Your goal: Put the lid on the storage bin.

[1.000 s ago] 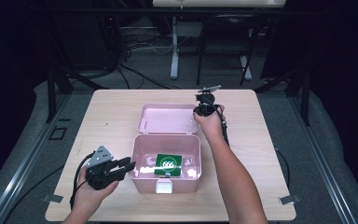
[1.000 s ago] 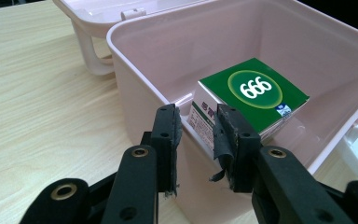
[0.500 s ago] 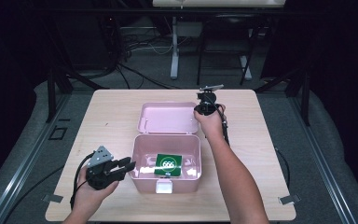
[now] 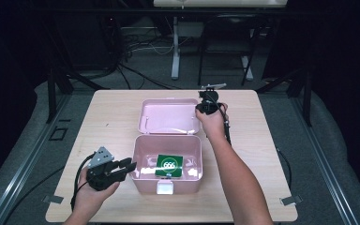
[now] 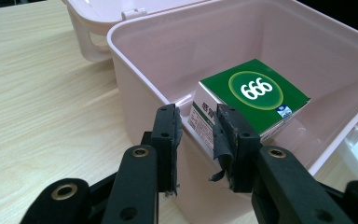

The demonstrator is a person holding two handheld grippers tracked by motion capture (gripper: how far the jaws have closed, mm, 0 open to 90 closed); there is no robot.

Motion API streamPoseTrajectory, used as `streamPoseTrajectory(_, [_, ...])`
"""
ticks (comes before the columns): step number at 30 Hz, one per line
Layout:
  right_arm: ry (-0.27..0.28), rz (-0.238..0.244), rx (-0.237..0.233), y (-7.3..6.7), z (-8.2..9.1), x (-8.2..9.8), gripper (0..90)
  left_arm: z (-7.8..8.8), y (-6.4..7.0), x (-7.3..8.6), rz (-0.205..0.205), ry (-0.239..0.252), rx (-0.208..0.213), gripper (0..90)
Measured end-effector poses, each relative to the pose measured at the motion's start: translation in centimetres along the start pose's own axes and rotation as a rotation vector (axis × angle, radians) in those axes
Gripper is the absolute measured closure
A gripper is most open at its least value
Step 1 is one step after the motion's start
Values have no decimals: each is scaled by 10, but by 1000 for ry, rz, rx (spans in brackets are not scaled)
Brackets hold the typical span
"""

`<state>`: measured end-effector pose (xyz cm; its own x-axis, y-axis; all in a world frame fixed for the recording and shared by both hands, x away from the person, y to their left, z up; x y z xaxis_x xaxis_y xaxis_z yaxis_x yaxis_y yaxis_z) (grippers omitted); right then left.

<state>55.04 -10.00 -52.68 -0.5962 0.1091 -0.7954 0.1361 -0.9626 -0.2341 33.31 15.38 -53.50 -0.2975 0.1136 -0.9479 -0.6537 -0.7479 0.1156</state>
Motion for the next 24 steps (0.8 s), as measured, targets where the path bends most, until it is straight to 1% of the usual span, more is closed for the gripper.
streamPoseTrajectory(7, [19,4,-8,-1,5,-4,859,0,0,0,-2,1,-1,698])
streamPoseTrajectory(8, [22,-3,-9,-2,6,-5,859,0,0,0,-2,1,-2,698])
streamPoseTrajectory(9, [28,7,-10,-2,8,-6,861,0,0,0,-1,-1,0,698])
streamPoseTrajectory(24, [72,22,-23,-7,20,-14,868,0,0,0,1,2,-1,698])
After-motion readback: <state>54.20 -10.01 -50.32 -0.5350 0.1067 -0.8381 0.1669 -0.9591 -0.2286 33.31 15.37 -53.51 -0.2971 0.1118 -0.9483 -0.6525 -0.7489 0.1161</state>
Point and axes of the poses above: each handheld gripper's, and its own axes: z roughly backward along the jaws, x roughly out of its underside, y roughly to its right, the point moved 9 cm from there along -z, roughly forward along the jaws, and after that the axes turned 15 degrees about y, right-handed, at the moved point
